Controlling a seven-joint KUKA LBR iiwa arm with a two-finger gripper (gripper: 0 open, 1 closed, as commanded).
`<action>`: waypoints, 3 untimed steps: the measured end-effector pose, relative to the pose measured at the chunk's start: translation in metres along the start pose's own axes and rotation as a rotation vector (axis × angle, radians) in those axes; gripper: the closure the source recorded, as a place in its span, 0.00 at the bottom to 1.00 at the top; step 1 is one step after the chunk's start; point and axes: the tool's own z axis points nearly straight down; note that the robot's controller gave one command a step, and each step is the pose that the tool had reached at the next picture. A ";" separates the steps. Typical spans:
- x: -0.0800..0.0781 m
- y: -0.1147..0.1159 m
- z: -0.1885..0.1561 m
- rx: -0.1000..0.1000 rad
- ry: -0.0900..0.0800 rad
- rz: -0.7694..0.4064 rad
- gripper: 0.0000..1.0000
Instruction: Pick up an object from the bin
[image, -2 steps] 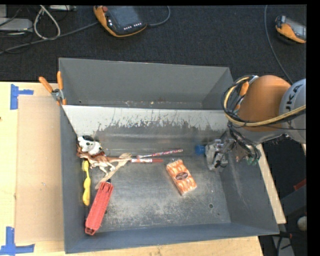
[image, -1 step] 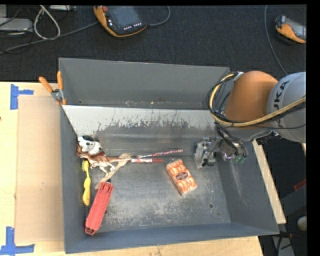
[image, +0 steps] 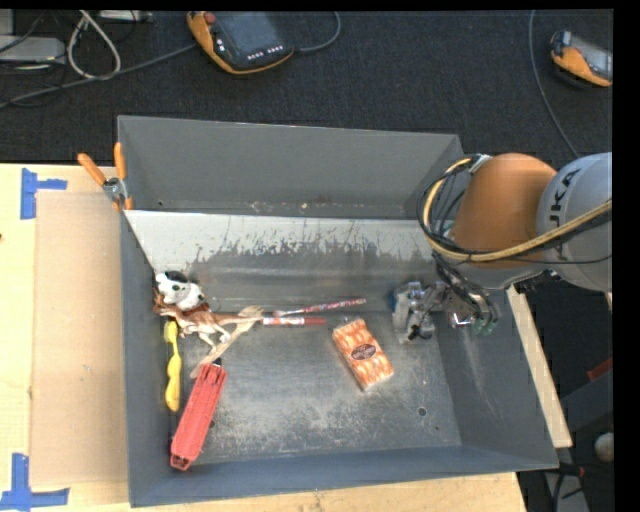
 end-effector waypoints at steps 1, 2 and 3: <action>0.025 0.033 -0.039 -0.002 0.001 0.332 0.00; 0.025 0.033 -0.039 -0.002 0.001 0.331 0.00; 0.049 0.071 -0.086 -0.001 0.006 0.408 0.00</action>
Offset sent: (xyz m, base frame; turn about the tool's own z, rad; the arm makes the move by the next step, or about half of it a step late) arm 0.0000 0.0000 0.0000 0.0000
